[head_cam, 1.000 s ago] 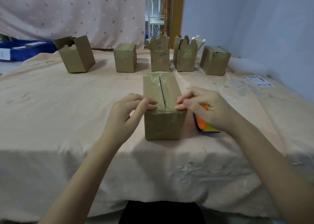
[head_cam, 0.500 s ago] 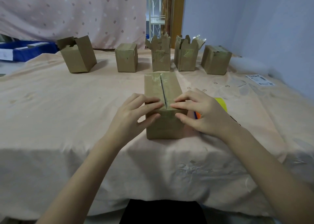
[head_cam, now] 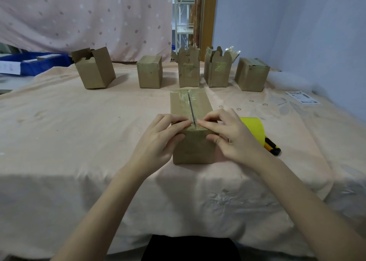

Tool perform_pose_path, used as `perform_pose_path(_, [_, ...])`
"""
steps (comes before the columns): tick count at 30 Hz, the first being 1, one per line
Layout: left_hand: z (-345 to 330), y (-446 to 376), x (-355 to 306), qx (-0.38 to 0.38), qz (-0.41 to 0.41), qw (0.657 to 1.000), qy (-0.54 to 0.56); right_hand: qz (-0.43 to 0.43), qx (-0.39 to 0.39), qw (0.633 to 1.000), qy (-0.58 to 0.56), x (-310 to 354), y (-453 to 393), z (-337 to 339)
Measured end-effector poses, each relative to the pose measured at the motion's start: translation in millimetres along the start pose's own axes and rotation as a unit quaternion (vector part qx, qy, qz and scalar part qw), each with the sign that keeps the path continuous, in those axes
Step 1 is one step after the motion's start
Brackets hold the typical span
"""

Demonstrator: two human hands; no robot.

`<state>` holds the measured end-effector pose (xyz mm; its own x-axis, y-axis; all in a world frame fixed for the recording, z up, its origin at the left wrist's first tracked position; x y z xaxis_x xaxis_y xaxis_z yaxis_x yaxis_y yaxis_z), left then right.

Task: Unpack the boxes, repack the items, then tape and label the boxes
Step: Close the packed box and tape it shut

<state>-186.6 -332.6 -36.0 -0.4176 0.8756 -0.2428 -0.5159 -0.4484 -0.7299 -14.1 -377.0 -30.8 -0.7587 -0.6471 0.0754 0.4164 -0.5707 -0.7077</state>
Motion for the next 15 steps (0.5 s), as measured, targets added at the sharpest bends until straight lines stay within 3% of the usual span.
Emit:
perform_pose_path(4, [3.3, 2.2, -3.6, 0.0, 0.023, 1.0, 0.007, -0.036, 0.054, 0.996, -0.059, -1.5, 2.2, 1.4])
perform_pose_path(9, [-1.0, -5.6, -0.9, -0.031, 0.053, 0.998, -0.012, -0.038, 0.017, 0.999, -0.019, 1.5, -3.4, 3.9])
perform_pose_path(15, [4.1, -7.1, 3.7, 0.046, 0.1, 0.992, 0.062, -0.052, 0.08, 0.992, -0.078, -0.7, -2.6, 5.9])
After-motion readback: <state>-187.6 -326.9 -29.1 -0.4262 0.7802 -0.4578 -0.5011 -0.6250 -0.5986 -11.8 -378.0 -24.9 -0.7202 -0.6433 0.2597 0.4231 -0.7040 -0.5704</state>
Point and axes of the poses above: each hand's wrist, its own y-axis away from the middle knuckle, its own z-axis out of the back of the hand, x = y × z, the point moved 5 cm from there along -y, towards the middle knuckle, and after that the axes turned 8 degrees about z, right-handed, at the moved point
